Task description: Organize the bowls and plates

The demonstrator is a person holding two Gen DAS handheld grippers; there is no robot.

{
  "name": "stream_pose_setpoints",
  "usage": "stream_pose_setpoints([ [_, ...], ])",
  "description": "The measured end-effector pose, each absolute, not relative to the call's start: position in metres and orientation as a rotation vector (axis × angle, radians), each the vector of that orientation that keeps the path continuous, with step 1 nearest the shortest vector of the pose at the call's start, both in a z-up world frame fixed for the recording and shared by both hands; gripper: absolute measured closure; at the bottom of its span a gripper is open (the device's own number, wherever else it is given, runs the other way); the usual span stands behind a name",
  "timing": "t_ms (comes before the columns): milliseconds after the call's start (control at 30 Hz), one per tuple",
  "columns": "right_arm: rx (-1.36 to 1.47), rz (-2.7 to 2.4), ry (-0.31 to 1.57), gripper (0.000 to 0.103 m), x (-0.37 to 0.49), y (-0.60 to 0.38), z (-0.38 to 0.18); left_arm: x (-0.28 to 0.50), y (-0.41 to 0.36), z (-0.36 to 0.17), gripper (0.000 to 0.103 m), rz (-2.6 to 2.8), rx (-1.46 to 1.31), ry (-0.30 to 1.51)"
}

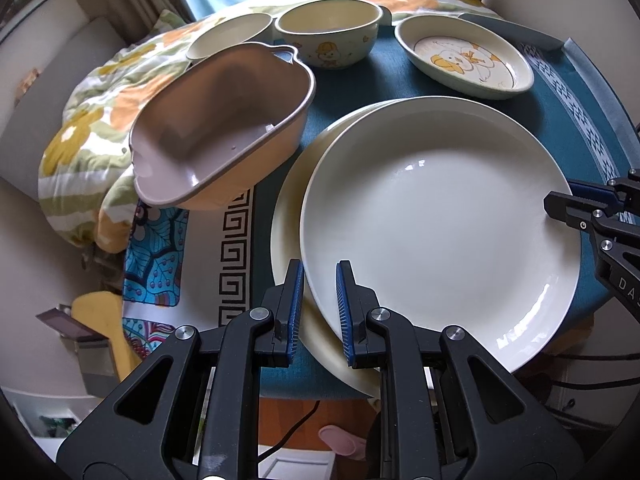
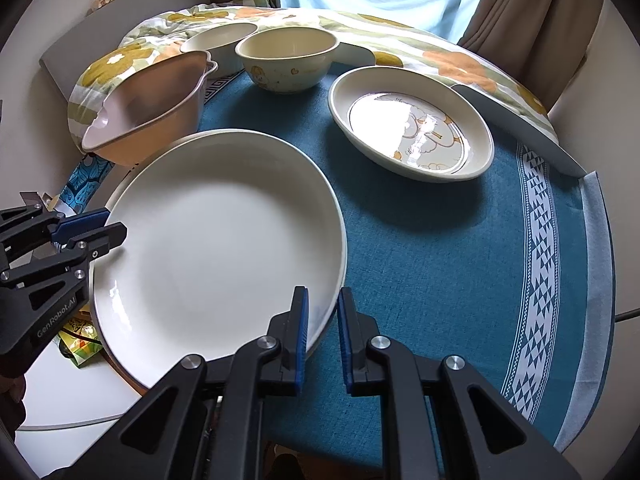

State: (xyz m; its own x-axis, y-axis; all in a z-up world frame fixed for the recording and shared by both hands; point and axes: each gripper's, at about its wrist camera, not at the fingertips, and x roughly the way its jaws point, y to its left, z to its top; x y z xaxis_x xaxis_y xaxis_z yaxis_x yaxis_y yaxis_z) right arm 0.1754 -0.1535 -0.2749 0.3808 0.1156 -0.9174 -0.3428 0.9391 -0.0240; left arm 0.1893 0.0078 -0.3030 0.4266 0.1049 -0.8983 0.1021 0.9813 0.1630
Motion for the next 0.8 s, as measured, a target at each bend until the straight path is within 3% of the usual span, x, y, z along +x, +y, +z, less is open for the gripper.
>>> stream_pose_setpoints([
  [567,-0.197,0.280,1.155,0.090,0.174,-0.155,-0.274,0.187,0.010,-0.298,0.088,0.003,0.225,1.127],
  [800,-0.081,0.303,1.090,0.088,0.178,-0.170,-0.237,0.190,0.010,-0.251,0.088,-0.059,0.136,1.055],
])
